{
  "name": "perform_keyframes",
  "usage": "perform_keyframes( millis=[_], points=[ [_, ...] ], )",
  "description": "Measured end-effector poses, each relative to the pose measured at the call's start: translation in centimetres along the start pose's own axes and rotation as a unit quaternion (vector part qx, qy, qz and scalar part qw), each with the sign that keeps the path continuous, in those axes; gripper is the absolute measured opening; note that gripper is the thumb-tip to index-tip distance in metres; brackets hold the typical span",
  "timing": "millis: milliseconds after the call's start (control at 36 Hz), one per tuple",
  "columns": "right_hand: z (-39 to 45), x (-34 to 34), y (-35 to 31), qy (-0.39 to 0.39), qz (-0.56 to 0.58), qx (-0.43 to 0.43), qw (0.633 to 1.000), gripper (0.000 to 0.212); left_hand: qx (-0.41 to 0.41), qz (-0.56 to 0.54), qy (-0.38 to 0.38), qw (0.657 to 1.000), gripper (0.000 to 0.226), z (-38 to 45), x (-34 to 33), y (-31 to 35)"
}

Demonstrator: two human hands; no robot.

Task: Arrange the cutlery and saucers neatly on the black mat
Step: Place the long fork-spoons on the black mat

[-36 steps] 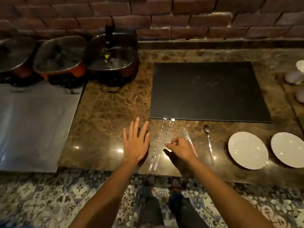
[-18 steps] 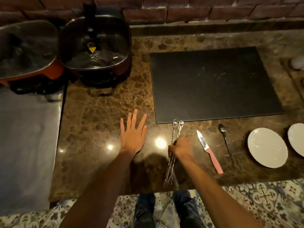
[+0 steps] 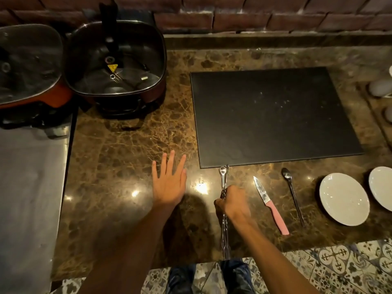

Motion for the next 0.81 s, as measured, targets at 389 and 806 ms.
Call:
perform_keyframes(
  millis=[389,806],
  points=[
    [0.7,0.9,0.4,-0.054,-0.046,0.012,0.997,0.018,0.011,0.023,0.030,0.999,0.053,0.1,0.4,0.2],
    [11.7,6.0,-10.3,-0.066,0.021,0.078,0.994,0.019,0.001,0.012,-0.031,0.999,0.057,0.4,0.6,0.1]
  ],
)
Point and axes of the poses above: each hand's wrist, its own z-axis towards the middle knuckle, its own x-axis out of the back of the hand, y = z × x, the point moved 1 cm from there along z, towards the middle knuckle, and after that the axes turned 15 degrees about z, right-handed, at the moved point
